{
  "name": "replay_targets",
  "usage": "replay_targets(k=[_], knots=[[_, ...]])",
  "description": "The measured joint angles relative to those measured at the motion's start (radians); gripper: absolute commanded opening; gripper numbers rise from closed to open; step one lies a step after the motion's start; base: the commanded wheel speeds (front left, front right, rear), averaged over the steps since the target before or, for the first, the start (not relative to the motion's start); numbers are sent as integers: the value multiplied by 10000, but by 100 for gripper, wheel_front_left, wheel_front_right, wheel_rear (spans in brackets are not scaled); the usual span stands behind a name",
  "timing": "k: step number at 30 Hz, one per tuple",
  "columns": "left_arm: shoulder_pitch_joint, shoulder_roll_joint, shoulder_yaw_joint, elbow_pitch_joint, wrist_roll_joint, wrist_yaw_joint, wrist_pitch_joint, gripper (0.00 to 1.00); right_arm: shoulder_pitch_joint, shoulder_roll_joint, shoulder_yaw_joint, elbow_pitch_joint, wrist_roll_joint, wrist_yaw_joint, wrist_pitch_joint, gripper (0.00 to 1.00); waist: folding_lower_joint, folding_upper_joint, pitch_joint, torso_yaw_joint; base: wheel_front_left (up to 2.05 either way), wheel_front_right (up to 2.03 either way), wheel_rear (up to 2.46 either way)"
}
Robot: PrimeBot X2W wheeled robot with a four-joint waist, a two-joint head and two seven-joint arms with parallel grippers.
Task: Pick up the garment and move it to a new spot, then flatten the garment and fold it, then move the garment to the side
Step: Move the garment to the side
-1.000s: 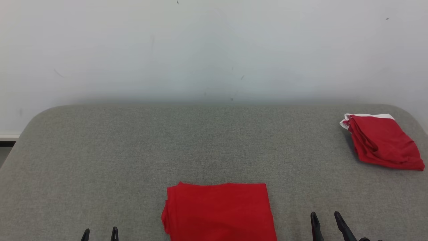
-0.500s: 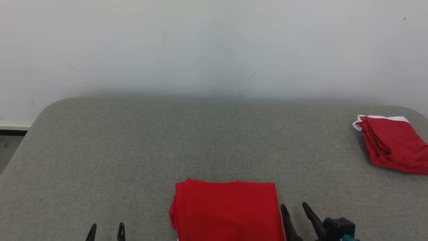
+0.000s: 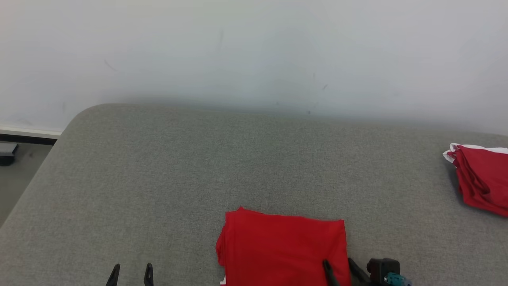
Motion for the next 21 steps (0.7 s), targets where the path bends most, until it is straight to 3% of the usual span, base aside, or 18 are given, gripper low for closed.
replay_targets(k=[4,10,11,13,18,21], knots=[[0,-2,-25,17,-10,0,0,100,-269,-10,516,903,433,0,-15,100,-1,0,-47,57,0,0,0],[0,0,-6,25,-10,0,0,100,-449,-13,857,1103,995,0,-21,100,-1,0,-40,25,0,0,0],[0,-2,-12,31,-10,0,0,100,-468,-15,1005,1149,1193,0,-21,89,-1,0,-37,23,0,0,0],[0,-2,-17,36,-10,0,0,100,-530,-36,1329,1172,1561,0,-35,0,-1,0,-27,21,0,0,0],[-1,-6,12,40,-10,0,0,100,-798,-8,1595,1289,1893,0,-2,0,-1,0,10,-20,0,0,0],[0,-8,65,38,-13,0,0,100,-1212,0,1281,1377,1400,0,6,0,0,0,45,-139,0,0,0]])
